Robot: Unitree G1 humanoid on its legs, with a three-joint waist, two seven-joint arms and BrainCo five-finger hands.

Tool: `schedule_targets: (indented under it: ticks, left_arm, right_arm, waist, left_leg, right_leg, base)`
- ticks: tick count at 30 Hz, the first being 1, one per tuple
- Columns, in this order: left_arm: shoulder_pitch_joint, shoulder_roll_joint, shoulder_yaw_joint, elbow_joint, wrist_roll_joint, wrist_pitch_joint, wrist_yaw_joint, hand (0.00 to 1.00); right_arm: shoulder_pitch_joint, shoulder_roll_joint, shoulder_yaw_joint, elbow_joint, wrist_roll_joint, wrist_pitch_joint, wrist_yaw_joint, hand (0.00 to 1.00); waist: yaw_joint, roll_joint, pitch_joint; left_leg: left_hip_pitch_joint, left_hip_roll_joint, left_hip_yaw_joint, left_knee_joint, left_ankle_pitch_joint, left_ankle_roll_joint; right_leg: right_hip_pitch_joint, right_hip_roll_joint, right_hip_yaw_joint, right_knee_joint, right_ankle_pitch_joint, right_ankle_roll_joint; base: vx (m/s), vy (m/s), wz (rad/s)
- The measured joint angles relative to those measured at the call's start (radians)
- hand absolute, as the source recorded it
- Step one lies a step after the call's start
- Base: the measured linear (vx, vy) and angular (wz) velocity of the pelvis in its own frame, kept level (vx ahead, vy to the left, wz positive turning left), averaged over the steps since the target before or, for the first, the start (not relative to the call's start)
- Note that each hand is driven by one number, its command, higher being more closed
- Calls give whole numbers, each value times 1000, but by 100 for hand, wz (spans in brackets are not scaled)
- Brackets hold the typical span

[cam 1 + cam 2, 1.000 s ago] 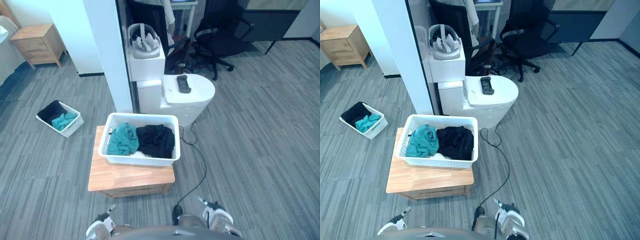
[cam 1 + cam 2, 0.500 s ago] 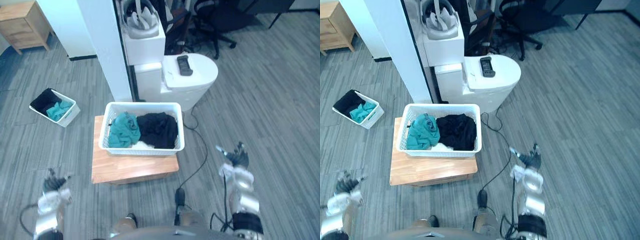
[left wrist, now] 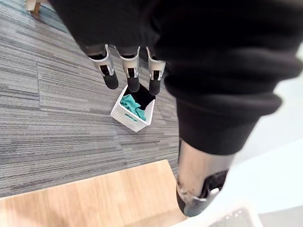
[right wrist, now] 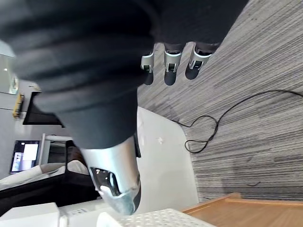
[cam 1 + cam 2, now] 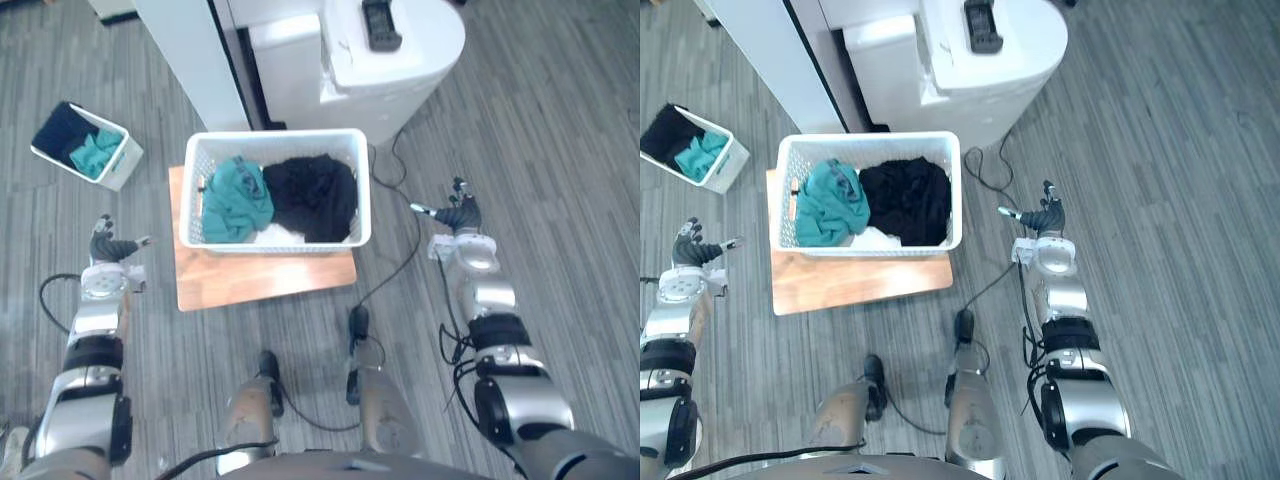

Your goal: Pick up the laundry basket with both hands and put the clothes into the washing machine.

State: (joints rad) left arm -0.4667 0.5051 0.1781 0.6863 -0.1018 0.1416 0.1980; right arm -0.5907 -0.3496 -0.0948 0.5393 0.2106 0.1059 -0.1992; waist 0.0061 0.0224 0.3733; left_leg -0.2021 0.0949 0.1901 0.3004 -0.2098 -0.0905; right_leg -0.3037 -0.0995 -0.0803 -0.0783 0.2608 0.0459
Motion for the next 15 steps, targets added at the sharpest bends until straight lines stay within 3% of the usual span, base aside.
schedule_targets:
  ticks: [6,15]
  left_arm:
    - [-158,4,-44,13,-3,8,31,0]
    - [-350,-62,-73,71,-71,8,97,0]
  right_arm:
    - [-153,-35,44,-2,14,8,-3,0]
    - [-327,-19,115,-5,19,9,-32,0]
  waist:
    - [4,7,70]
    - [11,11,75]
  left_leg:
    - [-157,29,-1,116,-27,-1]
    - [-285,66,6,150,-27,-7]
  right_leg:
    - [-118,8,6,32,18,-3]
    - [-228,27,-10,30,35,-11]
  base:
    - [-123,25,-2]
    - [-67,-8,-1]
